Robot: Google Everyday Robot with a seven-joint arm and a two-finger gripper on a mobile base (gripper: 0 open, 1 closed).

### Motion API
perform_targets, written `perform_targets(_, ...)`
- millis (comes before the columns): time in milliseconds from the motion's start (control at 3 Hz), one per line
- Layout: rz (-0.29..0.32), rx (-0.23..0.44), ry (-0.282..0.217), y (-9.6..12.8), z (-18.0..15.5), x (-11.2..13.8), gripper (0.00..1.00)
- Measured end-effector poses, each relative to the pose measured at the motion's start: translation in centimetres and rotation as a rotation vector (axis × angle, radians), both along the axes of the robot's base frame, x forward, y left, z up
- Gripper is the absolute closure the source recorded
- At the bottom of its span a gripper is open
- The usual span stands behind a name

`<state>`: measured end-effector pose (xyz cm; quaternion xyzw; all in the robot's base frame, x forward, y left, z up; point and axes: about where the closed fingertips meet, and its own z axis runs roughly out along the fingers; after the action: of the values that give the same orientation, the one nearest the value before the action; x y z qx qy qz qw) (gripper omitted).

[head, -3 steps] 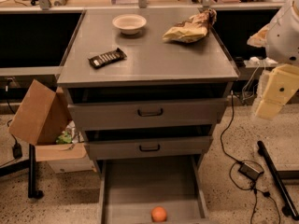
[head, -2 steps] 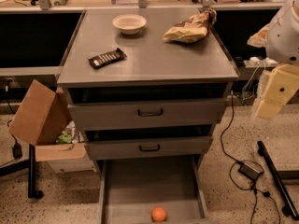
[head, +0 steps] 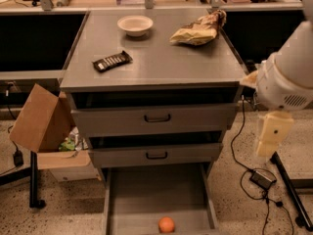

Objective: Pick orange from bottom drawer and place on counter

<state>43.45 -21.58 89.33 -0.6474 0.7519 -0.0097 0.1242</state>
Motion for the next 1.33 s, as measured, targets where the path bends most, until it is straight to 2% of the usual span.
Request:
perform_targets(333,0.062,0.017,0.099,0.2,-8.5,-1.8,0.0)
perform_targets(667,0.083,0.082,0.16,0.9,-14.9,-3.8,0.0)
perform_targets(1333,0.115,0.214,0.284,4.6,-23.9,-7.8,0.0)
